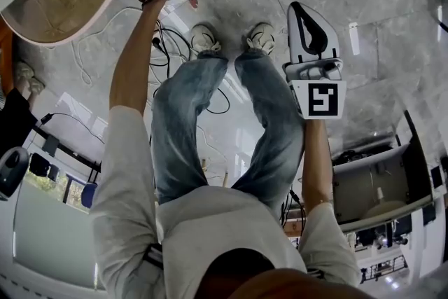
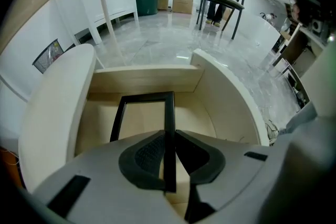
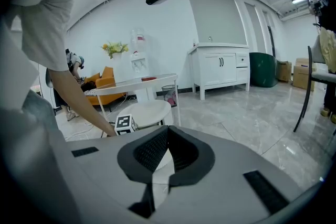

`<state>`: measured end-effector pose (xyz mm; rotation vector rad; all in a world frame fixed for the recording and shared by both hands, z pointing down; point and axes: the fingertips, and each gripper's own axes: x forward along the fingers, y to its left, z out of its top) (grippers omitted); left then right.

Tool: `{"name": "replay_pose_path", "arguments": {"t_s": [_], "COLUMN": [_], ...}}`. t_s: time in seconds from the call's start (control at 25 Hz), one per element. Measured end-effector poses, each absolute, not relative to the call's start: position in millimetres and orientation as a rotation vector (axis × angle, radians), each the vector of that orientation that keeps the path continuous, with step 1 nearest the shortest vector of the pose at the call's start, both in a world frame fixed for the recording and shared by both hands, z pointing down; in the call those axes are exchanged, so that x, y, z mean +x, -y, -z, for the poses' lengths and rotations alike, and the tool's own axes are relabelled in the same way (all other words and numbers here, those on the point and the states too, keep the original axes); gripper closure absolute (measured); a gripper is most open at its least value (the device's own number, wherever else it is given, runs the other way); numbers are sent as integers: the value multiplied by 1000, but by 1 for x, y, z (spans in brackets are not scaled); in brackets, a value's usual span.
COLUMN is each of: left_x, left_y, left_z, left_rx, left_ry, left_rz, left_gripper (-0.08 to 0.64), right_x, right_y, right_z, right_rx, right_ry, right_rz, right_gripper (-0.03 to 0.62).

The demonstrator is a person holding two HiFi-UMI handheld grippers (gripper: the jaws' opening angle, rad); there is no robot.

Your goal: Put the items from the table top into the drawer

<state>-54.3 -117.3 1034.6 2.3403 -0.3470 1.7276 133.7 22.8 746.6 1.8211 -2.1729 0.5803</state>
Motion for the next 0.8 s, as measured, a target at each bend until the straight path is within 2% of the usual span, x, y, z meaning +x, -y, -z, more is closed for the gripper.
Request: {"name": "replay_pose_path", "arguments": {"t_s": [0.48, 0.6, 0.8], "left_x": [-59, -59, -64], "left_y": [122, 124, 121], "left_z": [-1062, -1054, -1015], "left_rx": [2373, 2379, 2415], "left_ry": [370, 382, 348], "left_rz": [-1710, -1710, -1754], "left_gripper": [483, 385, 398], "right_x": [127, 125, 115], "right_y": [-18, -20, -33], "right_z": [-757, -757, -742], "right_rx": [1733, 1737, 1717], "right_ry": [2200, 2195, 2166], "right_rz": [-542, -557, -601], "right_gripper": [569, 569, 569]}}
